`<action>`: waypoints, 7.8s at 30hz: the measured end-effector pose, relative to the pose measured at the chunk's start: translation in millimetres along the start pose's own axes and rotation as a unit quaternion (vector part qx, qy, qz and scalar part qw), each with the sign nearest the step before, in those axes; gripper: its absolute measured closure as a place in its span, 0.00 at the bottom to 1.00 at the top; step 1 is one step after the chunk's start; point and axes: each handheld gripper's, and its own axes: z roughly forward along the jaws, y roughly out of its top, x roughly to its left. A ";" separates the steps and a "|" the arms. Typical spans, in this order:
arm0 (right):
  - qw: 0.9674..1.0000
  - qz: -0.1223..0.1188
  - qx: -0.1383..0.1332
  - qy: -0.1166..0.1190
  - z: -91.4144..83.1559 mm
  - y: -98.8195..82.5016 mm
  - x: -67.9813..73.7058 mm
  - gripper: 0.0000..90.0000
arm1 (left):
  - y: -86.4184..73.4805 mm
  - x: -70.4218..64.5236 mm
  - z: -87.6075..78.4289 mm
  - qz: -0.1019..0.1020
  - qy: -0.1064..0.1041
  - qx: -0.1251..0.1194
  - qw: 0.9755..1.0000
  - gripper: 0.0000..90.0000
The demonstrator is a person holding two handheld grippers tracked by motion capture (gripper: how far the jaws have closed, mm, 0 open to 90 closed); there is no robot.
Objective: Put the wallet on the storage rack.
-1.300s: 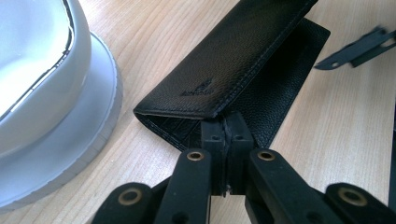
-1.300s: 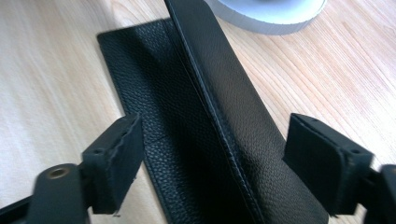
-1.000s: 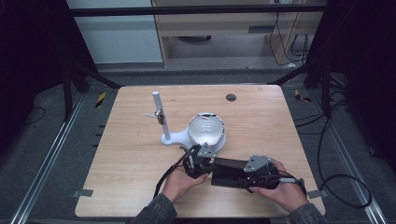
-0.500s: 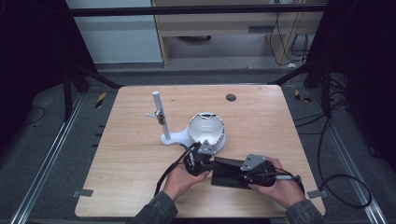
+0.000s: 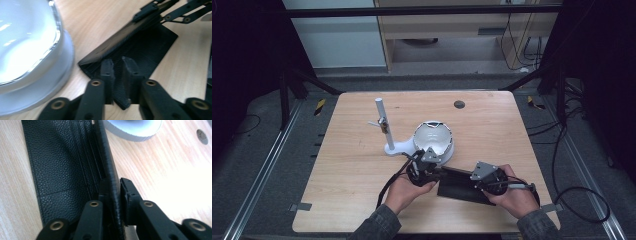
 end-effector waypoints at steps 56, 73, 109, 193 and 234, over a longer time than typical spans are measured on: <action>0.980 0.042 -0.194 0.021 -61.9 -9.4 -13.9 0.69 | 30.1 14.2 -38.0 -0.015 -0.058 -0.057 0.997 0.90; 0.960 0.207 -0.190 0.011 -13.1 -50.0 -6.2 0.21 | 61.9 24.9 -91.2 -0.018 0.001 -0.051 0.999 0.90; 0.928 0.350 -0.099 -0.082 5.2 -86.1 -24.9 0.14 | 92.1 56.0 -138.2 -0.055 0.070 -0.084 0.993 0.90; 0.942 0.325 -0.066 -0.058 15.0 -82.0 -18.2 0.13 | 22.3 95.2 -94.2 -0.109 0.074 -0.084 0.988 0.81; 0.943 0.324 -0.063 -0.051 16.0 -81.3 -16.5 0.13 | -0.3 74.1 -126.1 -0.083 0.096 -0.118 0.985 0.68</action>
